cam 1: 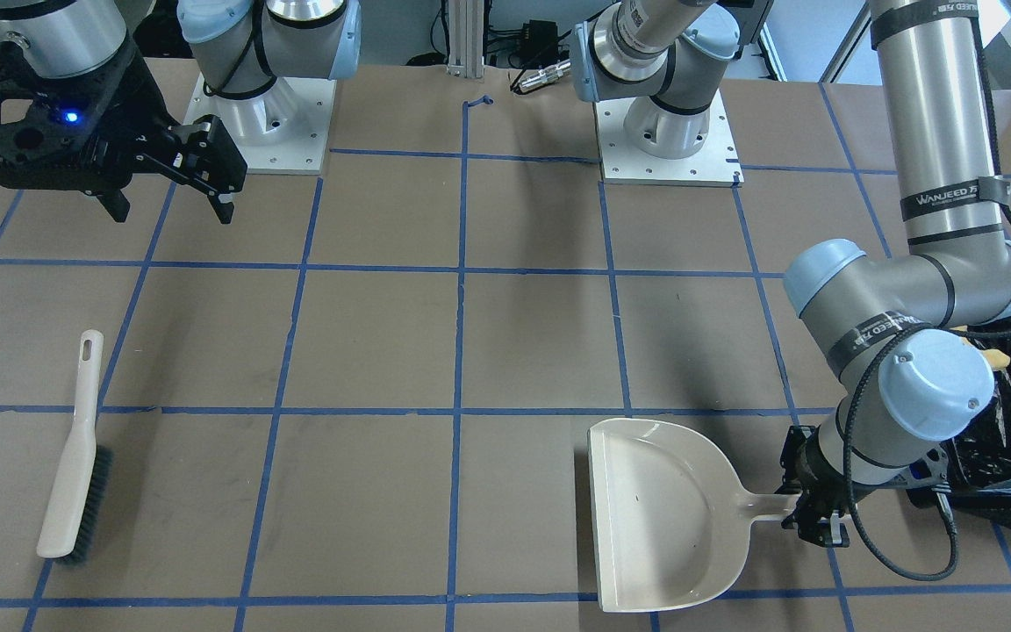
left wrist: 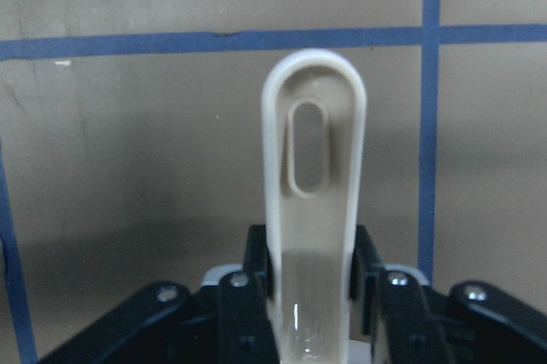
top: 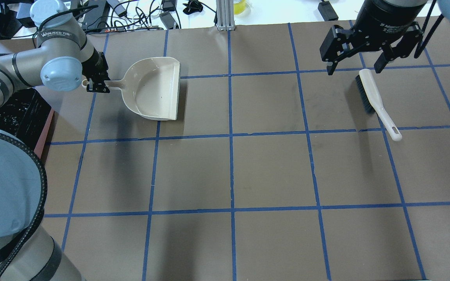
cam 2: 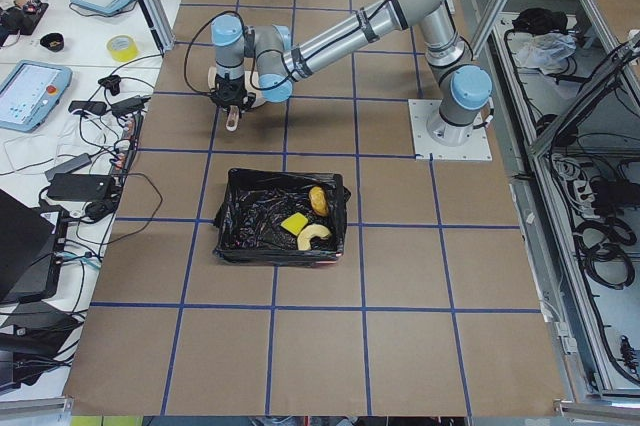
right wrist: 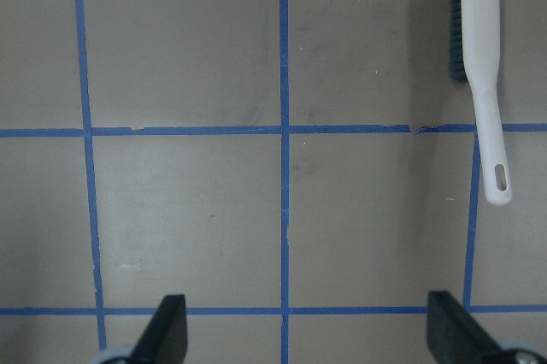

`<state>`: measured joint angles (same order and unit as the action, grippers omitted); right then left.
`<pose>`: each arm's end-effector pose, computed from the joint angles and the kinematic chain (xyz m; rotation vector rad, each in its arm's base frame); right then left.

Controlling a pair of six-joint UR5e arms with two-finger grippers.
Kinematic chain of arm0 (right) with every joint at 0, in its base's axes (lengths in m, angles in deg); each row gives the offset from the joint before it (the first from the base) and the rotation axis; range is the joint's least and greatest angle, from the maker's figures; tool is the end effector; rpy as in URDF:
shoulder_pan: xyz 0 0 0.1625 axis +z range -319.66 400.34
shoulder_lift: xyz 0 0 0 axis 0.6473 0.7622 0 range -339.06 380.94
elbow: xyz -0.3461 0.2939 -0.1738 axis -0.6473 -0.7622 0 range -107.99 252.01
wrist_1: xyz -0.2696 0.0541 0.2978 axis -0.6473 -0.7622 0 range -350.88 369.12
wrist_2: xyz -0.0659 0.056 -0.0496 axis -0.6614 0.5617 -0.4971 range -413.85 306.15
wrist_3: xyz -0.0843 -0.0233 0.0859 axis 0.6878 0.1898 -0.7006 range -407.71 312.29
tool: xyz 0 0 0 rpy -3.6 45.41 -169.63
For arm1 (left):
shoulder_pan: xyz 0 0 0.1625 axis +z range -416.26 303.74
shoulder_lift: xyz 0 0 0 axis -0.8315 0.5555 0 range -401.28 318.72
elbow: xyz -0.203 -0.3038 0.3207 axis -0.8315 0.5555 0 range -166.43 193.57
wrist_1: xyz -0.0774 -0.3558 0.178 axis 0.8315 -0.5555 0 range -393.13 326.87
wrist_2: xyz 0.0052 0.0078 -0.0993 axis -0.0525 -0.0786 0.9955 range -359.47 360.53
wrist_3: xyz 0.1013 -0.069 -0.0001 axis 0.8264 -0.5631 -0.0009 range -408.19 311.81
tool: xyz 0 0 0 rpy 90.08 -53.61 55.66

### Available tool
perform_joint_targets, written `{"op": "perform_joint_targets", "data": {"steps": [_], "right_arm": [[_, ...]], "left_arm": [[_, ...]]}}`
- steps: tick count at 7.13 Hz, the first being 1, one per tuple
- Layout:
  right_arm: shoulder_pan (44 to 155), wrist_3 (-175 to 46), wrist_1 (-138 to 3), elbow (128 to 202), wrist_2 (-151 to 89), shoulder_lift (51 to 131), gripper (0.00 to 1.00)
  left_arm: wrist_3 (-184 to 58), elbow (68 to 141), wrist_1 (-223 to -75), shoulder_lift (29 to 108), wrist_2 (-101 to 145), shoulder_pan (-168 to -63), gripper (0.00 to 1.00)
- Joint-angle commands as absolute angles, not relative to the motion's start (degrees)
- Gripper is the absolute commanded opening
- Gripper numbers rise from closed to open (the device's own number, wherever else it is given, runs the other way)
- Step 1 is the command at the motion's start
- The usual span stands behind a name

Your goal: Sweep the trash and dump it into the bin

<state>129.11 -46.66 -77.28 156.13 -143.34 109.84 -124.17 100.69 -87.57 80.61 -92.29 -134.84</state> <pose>0.1237 -0.4958 0.5600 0.0048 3.1329 -0.0328 0.0147 -0.7158 0.2794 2.1560 -2.2498 0.1916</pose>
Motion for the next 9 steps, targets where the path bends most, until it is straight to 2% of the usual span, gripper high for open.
{"op": "perform_joint_targets", "data": {"steps": [1, 6, 9], "right_arm": [[129.1, -46.7, -77.3, 156.1, -143.3, 109.8, 1.00], [129.1, -46.7, -77.3, 156.1, -143.3, 109.8, 1.00], [129.1, -46.7, -77.3, 156.1, -143.3, 109.8, 1.00]], "left_arm": [[-124.2, 100.5, -87.6, 81.4, -92.5, -134.8, 0.00], [-124.6, 101.0, -87.6, 82.2, -92.5, -134.8, 0.00], [-124.9, 101.5, -87.6, 82.1, -92.7, -134.8, 0.16]]}}
